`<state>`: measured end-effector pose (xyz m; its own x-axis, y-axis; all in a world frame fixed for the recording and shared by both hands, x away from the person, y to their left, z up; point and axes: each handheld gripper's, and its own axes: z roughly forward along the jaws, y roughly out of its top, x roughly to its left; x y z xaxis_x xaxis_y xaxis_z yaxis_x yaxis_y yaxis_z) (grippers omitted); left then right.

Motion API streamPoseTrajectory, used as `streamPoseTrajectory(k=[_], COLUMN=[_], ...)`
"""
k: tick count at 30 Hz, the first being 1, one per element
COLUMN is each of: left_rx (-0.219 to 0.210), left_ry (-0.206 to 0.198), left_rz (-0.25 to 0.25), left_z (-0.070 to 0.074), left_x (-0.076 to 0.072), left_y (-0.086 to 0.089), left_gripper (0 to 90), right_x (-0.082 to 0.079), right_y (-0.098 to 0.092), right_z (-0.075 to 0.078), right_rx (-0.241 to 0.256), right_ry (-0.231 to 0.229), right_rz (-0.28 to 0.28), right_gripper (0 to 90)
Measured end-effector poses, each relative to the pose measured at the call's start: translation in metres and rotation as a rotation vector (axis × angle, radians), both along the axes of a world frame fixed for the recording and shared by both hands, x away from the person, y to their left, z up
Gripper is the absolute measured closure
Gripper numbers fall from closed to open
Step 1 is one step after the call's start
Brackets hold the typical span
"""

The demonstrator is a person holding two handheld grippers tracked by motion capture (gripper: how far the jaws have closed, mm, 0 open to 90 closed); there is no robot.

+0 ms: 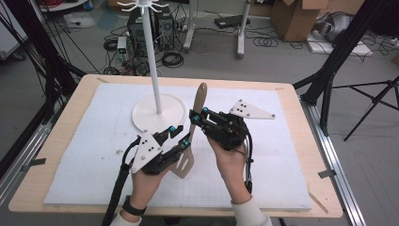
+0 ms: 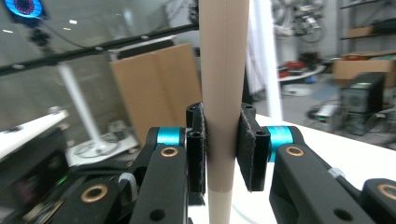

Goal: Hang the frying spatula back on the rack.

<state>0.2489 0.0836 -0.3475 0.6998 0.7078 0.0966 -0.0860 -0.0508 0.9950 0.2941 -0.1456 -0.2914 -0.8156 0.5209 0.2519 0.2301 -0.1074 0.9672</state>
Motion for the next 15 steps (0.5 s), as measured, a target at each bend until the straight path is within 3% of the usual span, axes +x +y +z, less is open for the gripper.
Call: streamPoseTrajectory(k=[3,4,5,6,10,13,15], left_rx=[0.002,-0.007,-0.007,-0.028,-0.066,-0.034,-0.021], left_ry=[0.01,0.036,0.036,0.075,0.164,0.201,0.21], left_rz=[-0.036,-0.096,-0.096,-0.168,-0.35,-0.466,-0.514], left_z=[0.002,0.004,0.004,0.006,0.013,0.017,0.018], left_x=[0.001,0.003,0.003,0.006,0.015,0.02,0.022], left_y=[0.005,0.011,0.011,0.019,0.032,0.036,0.037], left_gripper=[58.8,55.3,53.4,52.1,44.5,41.2,38.8], right_x=[0.001,0.002,0.002,0.002,0.002,0.002,0.001], right_y=[-0.003,-0.004,-0.004,-0.004,-0.004,-0.004,-0.002], right_z=[0.001,0.002,0.002,0.003,0.004,0.006,0.007], right_rx=[0.008,-0.002,-0.002,-0.014,-0.02,-0.038,-0.041], right_ry=[0.003,-0.007,-0.007,-0.022,-0.046,-0.058,-0.069], right_rz=[0.035,0.075,0.075,0.121,0.214,0.265,0.306], right_gripper=[75.5,75.5,75.5,75.5,75.5,75.5,75.5])
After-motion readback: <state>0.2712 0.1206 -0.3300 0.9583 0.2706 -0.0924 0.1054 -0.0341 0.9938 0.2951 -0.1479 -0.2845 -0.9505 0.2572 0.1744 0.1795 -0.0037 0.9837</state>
